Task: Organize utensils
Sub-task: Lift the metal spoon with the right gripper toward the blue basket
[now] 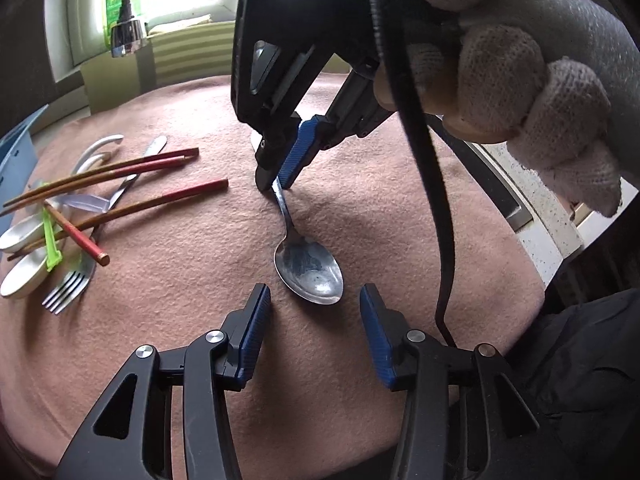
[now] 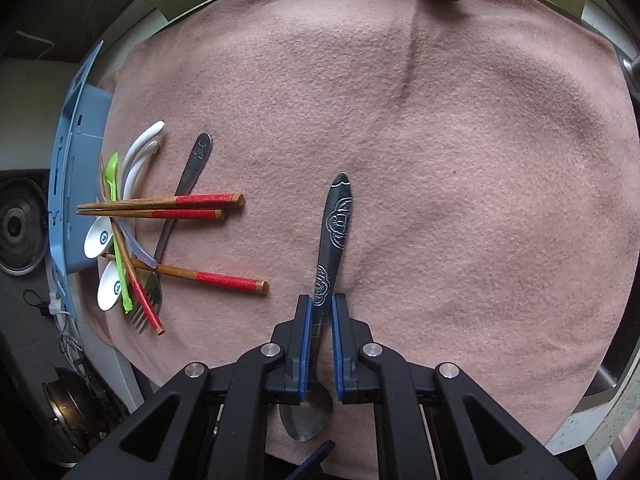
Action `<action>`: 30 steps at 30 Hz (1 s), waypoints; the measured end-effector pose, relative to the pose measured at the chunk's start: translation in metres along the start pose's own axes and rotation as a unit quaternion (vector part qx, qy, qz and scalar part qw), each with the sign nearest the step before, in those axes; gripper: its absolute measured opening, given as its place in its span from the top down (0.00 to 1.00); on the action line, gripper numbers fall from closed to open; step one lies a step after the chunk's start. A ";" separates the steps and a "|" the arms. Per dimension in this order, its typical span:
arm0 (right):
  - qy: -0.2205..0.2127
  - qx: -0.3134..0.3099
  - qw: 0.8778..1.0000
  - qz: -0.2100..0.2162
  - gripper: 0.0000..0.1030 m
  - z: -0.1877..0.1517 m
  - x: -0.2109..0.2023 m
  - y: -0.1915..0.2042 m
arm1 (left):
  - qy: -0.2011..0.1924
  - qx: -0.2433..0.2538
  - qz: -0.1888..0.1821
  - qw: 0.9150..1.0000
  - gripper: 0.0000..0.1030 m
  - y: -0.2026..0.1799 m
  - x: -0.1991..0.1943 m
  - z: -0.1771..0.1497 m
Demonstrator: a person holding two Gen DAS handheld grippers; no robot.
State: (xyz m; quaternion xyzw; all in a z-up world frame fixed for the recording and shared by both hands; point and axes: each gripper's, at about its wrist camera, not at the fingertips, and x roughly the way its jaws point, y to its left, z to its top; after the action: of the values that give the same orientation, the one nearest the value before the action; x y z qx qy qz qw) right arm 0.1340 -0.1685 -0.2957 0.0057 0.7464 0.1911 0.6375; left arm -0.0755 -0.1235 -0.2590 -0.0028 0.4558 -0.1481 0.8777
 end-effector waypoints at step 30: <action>-0.027 0.000 0.999 0.035 0.92 0.004 -0.031 0.031 | -0.039 0.005 0.012 0.999 0.68 0.028 -0.031 0.022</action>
State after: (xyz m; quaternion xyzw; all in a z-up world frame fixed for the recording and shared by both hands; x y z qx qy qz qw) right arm 0.1368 -0.1466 -0.2579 0.0372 0.7282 0.2127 0.6505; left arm -0.0671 -0.0914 -0.2256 0.0014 0.4203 -0.1399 0.8965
